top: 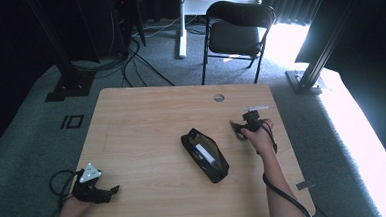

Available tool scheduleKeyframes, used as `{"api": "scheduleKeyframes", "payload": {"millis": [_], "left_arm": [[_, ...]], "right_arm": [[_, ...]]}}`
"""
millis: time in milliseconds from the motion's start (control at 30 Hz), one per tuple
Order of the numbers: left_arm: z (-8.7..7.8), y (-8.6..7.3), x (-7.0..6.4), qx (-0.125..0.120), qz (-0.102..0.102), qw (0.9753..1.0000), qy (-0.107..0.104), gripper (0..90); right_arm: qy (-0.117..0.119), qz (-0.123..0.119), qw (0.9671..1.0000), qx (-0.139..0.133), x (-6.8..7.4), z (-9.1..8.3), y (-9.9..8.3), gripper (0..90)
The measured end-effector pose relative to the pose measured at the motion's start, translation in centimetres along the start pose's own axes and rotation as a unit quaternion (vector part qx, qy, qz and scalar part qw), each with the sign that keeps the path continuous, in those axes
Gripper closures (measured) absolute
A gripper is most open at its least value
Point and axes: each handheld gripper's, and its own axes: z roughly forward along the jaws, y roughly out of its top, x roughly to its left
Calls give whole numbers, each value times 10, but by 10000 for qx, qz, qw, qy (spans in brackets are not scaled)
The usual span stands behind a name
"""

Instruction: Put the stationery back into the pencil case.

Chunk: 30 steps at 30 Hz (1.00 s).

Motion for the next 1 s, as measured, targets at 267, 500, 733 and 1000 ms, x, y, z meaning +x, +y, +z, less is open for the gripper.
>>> {"api": "scheduleKeyframes", "payload": {"millis": [267, 500, 733, 1000], "left_arm": [[0, 0, 0, 0, 0, 10000, 0, 11], [0, 0, 0, -1, -2, 10000, 0, 11], [0, 0, 0, -1, -1, 10000, 0, 11], [0, 0, 0, 0, -1, 10000, 0, 11]], "right_arm": [[-45, -3, 9999, 167, -3, 20, -4, 363], [-4, -150, 9995, 286, -1, 26, -7, 414], [51, -192, 9994, 294, 4, 25, -7, 489], [47, 84, 9994, 327, 6, 17, -4, 497]]}}
